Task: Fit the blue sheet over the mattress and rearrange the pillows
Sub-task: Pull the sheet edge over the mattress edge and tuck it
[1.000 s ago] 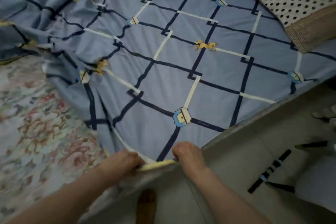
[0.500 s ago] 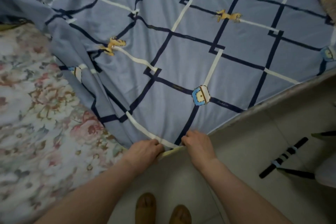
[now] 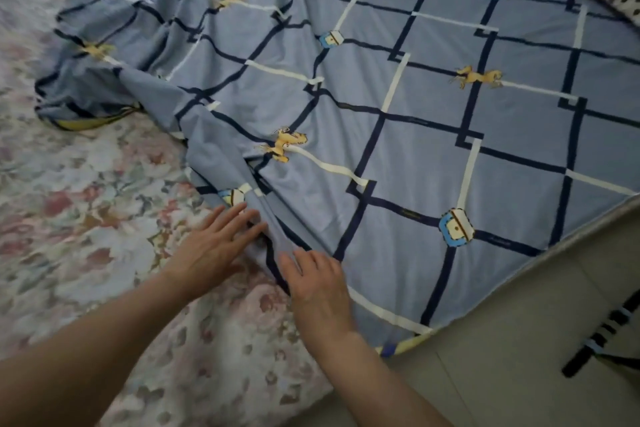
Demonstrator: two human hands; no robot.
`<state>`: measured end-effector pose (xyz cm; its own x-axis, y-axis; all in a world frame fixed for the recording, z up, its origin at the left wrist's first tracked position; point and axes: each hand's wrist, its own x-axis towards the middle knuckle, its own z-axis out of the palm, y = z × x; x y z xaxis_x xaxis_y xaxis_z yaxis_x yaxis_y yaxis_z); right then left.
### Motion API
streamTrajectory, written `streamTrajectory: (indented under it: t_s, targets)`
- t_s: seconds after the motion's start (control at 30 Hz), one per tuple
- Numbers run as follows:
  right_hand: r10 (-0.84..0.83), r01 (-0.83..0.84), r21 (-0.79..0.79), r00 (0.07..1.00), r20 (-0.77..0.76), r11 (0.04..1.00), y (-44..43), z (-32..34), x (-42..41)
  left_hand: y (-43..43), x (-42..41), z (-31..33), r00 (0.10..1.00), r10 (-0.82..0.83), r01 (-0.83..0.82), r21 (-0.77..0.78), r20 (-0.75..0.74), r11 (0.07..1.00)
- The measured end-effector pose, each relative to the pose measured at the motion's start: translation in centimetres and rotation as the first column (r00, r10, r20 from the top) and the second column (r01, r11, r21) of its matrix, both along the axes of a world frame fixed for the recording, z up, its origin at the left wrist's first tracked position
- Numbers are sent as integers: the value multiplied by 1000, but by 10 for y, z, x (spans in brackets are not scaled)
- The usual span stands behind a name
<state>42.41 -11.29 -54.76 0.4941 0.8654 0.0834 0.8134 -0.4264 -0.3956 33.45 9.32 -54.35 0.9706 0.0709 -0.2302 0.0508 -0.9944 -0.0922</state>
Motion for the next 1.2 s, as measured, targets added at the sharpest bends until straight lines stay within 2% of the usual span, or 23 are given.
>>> streamTrajectory:
  t_s: [0.13, 0.23, 0.33, 0.47, 0.57, 0.67, 0.77, 0.87, 1.0, 1.1, 1.2]
  targets:
    - [-48, 50, -118, 999, 20, 992, 43, -12, -9, 47, 22, -9, 993, -115, 116, 41, -40, 992]
    - [-137, 140, -45, 988, 68, 989, 67, -28, 8, 68, 42, -25, 978, -209, 209, 38, 0, 977]
    - [-279, 284, -19, 951, 131, 959, 66, -39, 42, 71, 73, -34, 979, -174, 171, 38, 107, 984]
    - [-400, 427, -106, 893, 206, 898, 62, -66, 76, 67, 111, -48, 952, -26, 48, -64, 306, 997]
    - [-377, 420, -151, 892, 248, 895, 66, -78, 82, 65, 123, -60, 927, -96, 172, -182, 363, 968]
    - [-436, 456, -112, 884, 167, 883, 75, -80, 70, 66, 108, -74, 924, -176, 289, -320, 339, 902]
    - [-459, 461, 0, 883, 98, 887, 79, -74, 49, 72, 93, -81, 920, -251, 349, -337, 301, 875]
    - [-424, 431, -44, 899, 114, 901, 78, -75, 43, 76, 93, -80, 895, -250, 376, -324, 369, 868]
    - [-489, 495, -77, 868, 84, 866, 79, -66, 38, 74, 80, -64, 891, -243, 376, -323, 383, 868]
    - [-431, 440, -89, 897, 101, 894, 79, -45, 15, 74, 42, -50, 917, -255, 358, -357, 306, 863]
    - [-277, 296, -168, 952, 128, 940, 71, -30, -29, 67, -10, -43, 936, -308, 349, -348, 170, 870]
